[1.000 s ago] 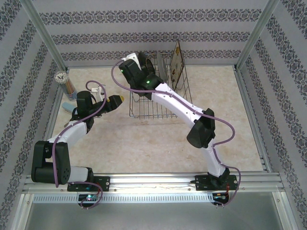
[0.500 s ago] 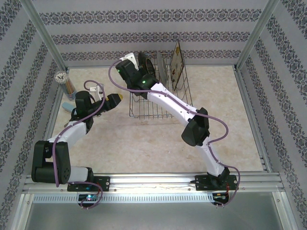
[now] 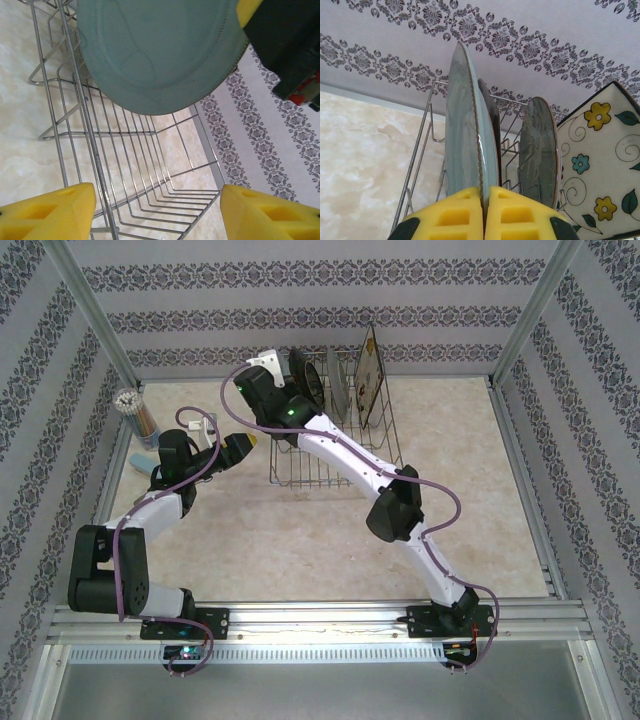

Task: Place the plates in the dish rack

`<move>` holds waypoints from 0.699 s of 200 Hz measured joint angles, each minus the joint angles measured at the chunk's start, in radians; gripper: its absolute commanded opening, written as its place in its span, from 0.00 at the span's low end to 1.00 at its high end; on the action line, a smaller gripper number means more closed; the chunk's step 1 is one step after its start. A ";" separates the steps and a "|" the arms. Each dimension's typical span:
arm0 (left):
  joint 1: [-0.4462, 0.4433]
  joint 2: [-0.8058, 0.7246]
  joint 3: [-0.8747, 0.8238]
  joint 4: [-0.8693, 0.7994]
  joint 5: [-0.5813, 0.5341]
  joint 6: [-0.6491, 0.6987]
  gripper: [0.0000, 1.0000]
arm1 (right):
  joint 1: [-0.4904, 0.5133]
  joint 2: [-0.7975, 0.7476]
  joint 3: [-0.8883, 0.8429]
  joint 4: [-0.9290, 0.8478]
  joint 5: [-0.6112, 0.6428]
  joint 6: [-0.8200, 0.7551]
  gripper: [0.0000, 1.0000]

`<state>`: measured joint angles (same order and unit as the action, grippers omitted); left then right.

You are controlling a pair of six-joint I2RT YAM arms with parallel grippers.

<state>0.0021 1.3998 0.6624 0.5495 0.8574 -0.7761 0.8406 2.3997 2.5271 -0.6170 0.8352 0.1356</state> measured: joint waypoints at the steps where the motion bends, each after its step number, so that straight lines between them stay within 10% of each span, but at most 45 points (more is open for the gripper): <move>1: 0.000 0.000 0.000 0.001 0.000 0.000 0.67 | 0.000 0.001 0.001 0.000 0.000 0.000 0.00; 140: 0.000 0.042 -0.013 0.080 0.024 -0.045 0.67 | 0.000 0.123 0.095 0.037 0.077 0.000 0.00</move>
<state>0.0021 1.4422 0.6498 0.6292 0.8814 -0.8211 0.8406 2.5229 2.6225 -0.5797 0.9119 0.1352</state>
